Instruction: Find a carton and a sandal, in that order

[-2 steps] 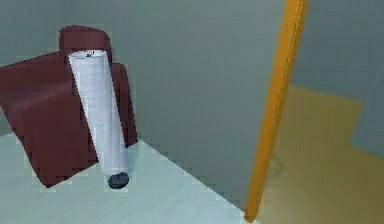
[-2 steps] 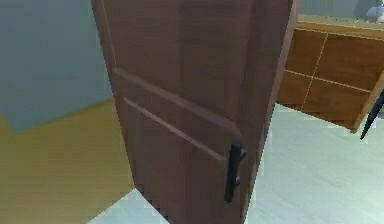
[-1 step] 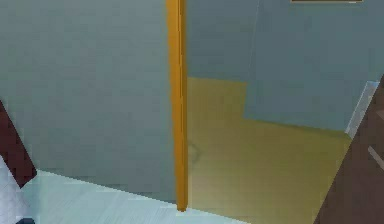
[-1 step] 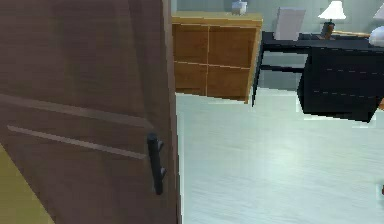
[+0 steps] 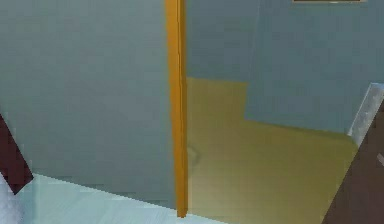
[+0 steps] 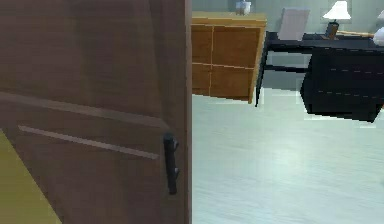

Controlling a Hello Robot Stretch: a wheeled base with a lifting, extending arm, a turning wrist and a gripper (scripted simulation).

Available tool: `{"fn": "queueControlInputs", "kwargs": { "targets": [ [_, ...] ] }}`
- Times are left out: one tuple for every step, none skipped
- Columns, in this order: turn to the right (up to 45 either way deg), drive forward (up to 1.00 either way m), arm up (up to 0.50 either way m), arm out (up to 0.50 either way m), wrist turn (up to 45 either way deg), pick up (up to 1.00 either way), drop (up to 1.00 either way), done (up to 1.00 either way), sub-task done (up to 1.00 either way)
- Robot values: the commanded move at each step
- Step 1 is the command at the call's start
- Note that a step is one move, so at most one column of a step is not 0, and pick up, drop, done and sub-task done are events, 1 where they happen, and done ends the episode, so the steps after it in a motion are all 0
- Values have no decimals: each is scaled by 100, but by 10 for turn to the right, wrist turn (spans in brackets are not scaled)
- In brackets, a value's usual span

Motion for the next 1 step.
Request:
{"fn": "queueControlInputs", "kwargs": {
  "targets": [
    [120, 0, 0, 0, 0, 0, 0, 0, 0]
  ]
}}
